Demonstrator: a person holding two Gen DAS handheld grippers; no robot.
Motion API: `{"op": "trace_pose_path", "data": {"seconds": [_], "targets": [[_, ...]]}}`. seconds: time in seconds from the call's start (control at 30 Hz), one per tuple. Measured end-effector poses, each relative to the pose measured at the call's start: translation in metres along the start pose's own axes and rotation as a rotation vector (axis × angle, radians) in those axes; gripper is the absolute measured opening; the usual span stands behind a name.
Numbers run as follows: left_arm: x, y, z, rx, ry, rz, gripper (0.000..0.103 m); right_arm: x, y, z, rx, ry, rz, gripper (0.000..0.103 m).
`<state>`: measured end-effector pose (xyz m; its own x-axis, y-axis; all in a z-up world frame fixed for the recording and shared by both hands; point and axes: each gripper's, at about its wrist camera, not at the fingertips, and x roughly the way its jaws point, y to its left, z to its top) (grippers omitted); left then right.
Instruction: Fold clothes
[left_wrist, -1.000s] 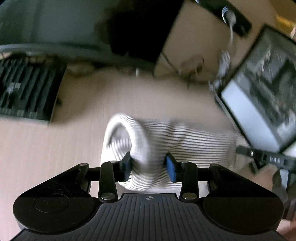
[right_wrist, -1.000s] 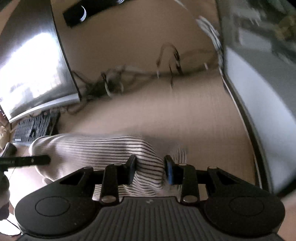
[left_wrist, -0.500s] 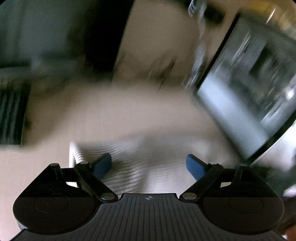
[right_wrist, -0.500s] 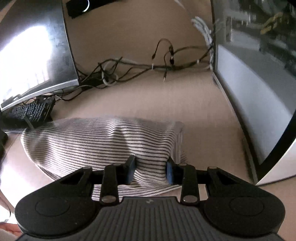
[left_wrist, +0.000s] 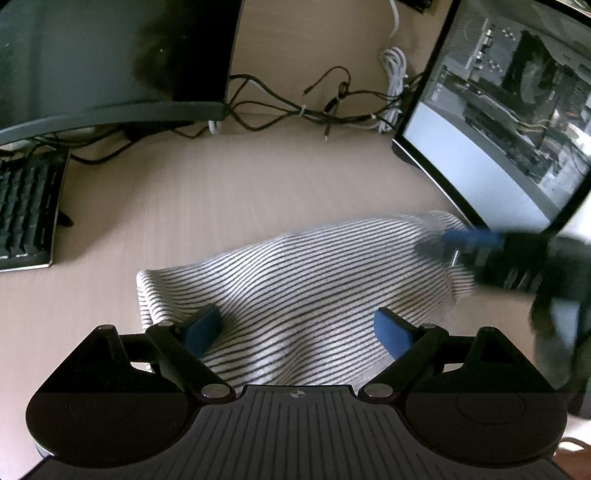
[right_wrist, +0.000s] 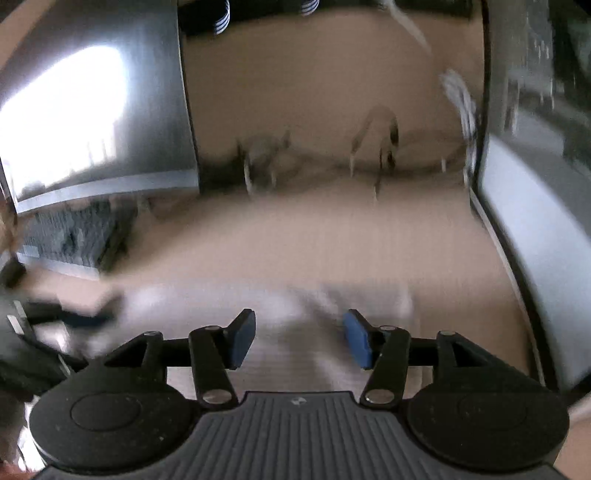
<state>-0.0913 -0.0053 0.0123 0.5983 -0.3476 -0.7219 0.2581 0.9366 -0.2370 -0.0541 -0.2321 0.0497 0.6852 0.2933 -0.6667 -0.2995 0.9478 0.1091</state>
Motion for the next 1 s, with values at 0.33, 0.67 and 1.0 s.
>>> {"op": "trace_pose_path", "data": {"seconds": [0.33,0.67,1.0], "targets": [[-0.047,0.017,-0.01,-0.038,-0.05,0.001,0.094,-0.016,0.012,-0.029,-0.035,0.06,0.0,0.054],[-0.013,0.039,-0.026,-0.19,0.129,0.024,0.092,-0.027,-0.031,-0.016,0.081,0.021,-0.124,0.076],[0.02,0.041,0.011,-0.181,0.07,0.031,0.092,0.014,-0.026,-0.03,0.14,0.106,-0.044,0.057]]}}
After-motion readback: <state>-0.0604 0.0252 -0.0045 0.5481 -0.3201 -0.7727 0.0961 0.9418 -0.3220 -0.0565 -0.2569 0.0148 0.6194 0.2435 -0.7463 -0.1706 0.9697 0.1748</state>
